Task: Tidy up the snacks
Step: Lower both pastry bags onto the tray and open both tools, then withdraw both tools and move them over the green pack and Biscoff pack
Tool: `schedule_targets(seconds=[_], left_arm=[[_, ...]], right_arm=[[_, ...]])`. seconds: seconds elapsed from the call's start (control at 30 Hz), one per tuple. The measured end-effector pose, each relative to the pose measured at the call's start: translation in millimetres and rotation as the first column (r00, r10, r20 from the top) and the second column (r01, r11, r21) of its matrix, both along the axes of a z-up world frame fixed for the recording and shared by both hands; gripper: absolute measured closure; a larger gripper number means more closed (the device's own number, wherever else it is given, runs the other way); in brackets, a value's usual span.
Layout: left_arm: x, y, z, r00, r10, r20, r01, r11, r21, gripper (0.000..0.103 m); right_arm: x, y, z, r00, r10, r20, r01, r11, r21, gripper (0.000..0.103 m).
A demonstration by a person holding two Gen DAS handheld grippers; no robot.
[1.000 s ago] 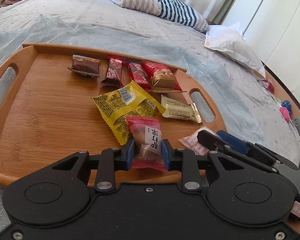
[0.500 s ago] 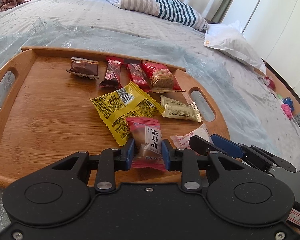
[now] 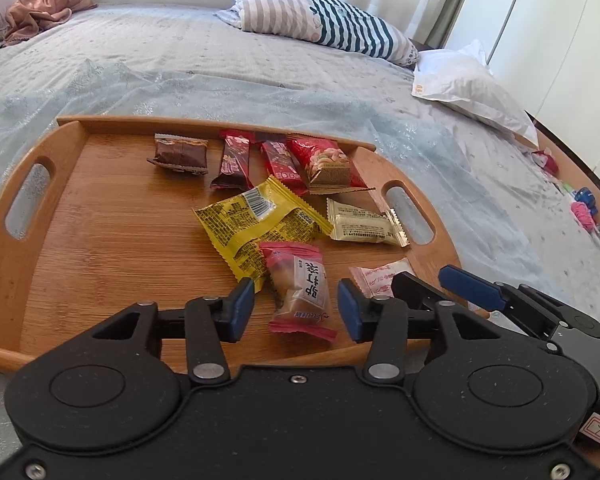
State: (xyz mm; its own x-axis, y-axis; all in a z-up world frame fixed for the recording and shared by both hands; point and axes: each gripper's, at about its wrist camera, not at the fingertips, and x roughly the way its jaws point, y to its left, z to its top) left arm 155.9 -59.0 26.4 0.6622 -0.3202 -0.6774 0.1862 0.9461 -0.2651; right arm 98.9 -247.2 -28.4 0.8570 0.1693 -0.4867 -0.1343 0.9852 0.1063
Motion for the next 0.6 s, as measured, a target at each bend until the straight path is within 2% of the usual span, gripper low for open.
schedule_targets(seconds=[0.3,0.47,0.53,0.6], left_arm=[[-37.9,23.6,19.5,0.996,0.024,0.08,-0.03,0.997,0.077,0.023],[-60.9,38.1,23.7,0.995,0.028,0.097,-0.039,0.993,0.113,0.018],[-69.5,46.1,23.8,0.995,0.037,0.097,-0.048,0.992,0.112,0.017],[-77.3,53.9,23.2,0.994,0.046,0.095,-0.057,0.992,0.116,0.016]], right_arm=[[-25.2,2.2,7.5,0.998,0.042,0.039,-0.041,0.999,-0.011,0.018],[-46.9,11.1,9.2,0.989,0.117,0.095,-0.113,0.993,-0.046,0.011],[-55.0,12.1,8.2,0.977,0.175,0.121,-0.173,0.985,-0.026,0.002],[-58.9,11.9,7.2,0.967,0.224,0.123,-0.226,0.974,0.004,0.0]])
